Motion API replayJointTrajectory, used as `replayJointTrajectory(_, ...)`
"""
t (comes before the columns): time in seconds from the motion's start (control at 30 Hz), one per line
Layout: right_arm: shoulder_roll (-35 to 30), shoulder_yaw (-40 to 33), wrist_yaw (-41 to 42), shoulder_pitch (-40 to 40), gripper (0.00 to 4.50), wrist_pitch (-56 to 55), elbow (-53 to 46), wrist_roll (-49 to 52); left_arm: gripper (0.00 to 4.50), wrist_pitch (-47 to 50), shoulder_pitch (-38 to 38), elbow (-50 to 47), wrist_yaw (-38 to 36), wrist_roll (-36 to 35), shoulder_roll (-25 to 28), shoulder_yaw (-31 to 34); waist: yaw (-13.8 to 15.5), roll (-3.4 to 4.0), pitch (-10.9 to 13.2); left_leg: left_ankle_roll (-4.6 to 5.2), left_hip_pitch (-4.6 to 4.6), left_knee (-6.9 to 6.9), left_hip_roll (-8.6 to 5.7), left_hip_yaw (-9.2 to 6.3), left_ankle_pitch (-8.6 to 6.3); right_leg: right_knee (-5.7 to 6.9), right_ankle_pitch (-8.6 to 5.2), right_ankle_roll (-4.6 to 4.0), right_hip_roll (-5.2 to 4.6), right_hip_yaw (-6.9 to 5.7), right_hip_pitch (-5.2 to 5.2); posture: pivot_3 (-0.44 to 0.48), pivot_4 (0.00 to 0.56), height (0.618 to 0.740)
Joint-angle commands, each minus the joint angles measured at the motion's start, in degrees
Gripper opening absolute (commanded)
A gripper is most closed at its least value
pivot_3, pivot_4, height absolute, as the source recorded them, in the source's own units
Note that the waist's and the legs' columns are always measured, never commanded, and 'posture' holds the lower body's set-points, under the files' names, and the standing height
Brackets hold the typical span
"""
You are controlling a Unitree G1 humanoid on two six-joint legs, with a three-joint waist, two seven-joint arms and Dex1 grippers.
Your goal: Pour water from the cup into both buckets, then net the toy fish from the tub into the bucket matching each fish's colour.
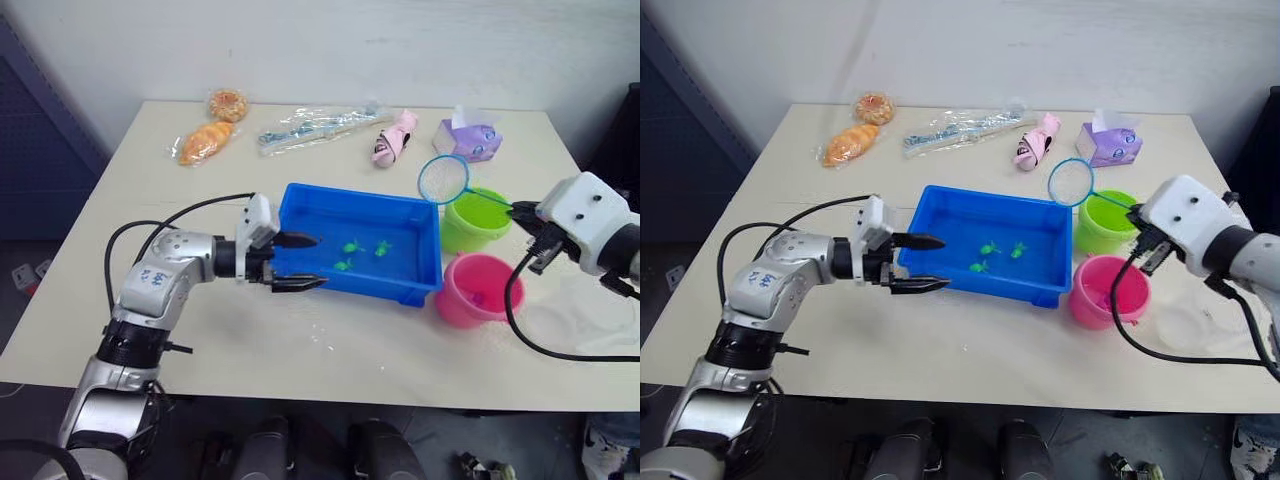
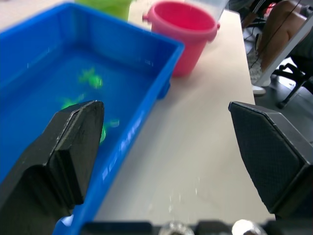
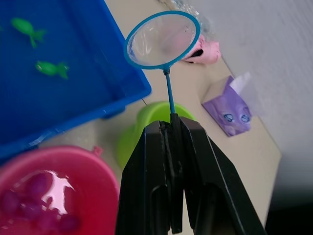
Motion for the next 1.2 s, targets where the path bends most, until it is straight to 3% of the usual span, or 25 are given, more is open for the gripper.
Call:
replayJointTrajectory(0.03,1.5,3.0,-2.7,-0.4,0.00,6.2,-3.7,0.0,4.37,0.1,1.5,-4.2,0.9,-0.1,2.1,2.3,0.2,-0.02,0.0,0.01,-0.02,-0.01,-0.02,-0.05,-0.01,-0.04,0.00,-0.01,-0.02,-0.02,0.02,0.000,0.150,0.739)
replayJointTrajectory(0.17,0.5,11.8,-5.7,-1.1,0.00,-0.2,-0.3,-9.9,4.37,2.4,2.3,-7.1,2.3,-1.4,3.2,3.5,0.1,-0.03,0.0,0.11,-0.07,0.00,-0.20,-0.10,-0.05,-0.04,0.00,-0.01,-0.20,-0.03,0.00,0.000,0.150,0.739)
replayJointTrajectory(0.33,-1.1,20.3,-3.5,-4.6,0.00,-11.0,7.3,-18.9,4.37,4.7,2.5,-9.7,3.4,-2.0,4.0,4.2,-0.1,-0.02,0.0,0.14,-0.05,0.01,-0.24,-0.03,-0.07,0.00,0.00,0.00,-0.21,-0.02,-0.03,0.000,0.150,0.739)
replayJointTrajectory(0.6,2.2,24.4,0.1,-7.3,0.00,-15.1,10.5,-22.1,4.37,6.1,3.1,-12.3,5.0,-2.4,4.1,5.2,-0.1,-0.03,0.0,0.06,-0.04,-0.01,-0.18,-0.02,-0.02,0.04,0.00,0.00,-0.13,-0.02,-0.06,0.000,0.150,0.739)
replayJointTrajectory(0.9,6.9,18.8,3.6,-1.1,0.00,-1.5,0.1,-12.7,4.37,5.1,2.3,-11.4,5.5,-2.4,2.3,4.4,0.1,-0.03,0.0,0.07,-0.05,-0.01,-0.19,-0.06,-0.03,0.03,0.00,0.00,-0.14,-0.05,-0.03,0.000,0.150,0.739)
replayJointTrajectory(1.2,17.6,4.1,1.6,1.3,0.00,20.6,-6.1,2.8,4.37,3.3,0.5,-8.6,4.0,-1.9,0.3,2.7,0.0,-0.03,0.0,0.07,-0.04,-0.01,-0.19,-0.09,-0.03,0.03,0.00,0.00,-0.14,-0.06,0.01,0.000,0.150,0.739)
